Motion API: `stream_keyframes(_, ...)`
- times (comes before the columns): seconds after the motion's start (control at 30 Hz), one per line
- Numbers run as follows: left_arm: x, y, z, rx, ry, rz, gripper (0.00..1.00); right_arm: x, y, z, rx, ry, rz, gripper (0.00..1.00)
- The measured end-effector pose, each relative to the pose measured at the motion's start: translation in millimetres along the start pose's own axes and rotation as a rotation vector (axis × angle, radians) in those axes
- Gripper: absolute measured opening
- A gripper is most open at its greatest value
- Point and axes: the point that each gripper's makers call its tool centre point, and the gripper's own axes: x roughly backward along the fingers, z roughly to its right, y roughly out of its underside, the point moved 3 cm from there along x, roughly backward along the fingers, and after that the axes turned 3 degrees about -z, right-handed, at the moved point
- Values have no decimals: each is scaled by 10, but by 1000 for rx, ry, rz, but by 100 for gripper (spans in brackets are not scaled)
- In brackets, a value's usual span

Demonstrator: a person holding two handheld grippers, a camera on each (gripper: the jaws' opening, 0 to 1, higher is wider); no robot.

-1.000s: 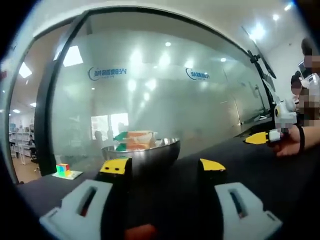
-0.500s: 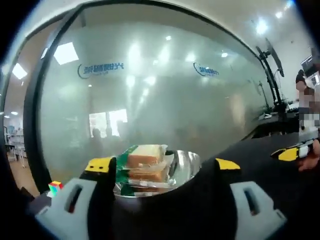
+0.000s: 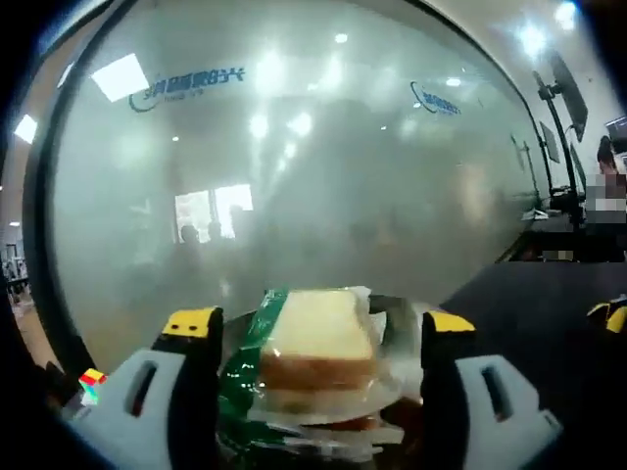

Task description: Pick up the bread from the bowl and place it onto the table

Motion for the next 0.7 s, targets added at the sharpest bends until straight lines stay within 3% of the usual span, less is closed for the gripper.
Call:
stream_keyframes(0.33,-175,97,16,-56,-12,-63,81,-5,-29,51,-74,6,25,31)
stream_keyframes(0.53,-156,120,-9,-72,-46,-73,75,-28,-37,-109,17,-26,32,31)
stream_keyframes(0.7,-175,129,-80,-91,-82,-86,68,-39,-18,-154,23,-48,24,30)
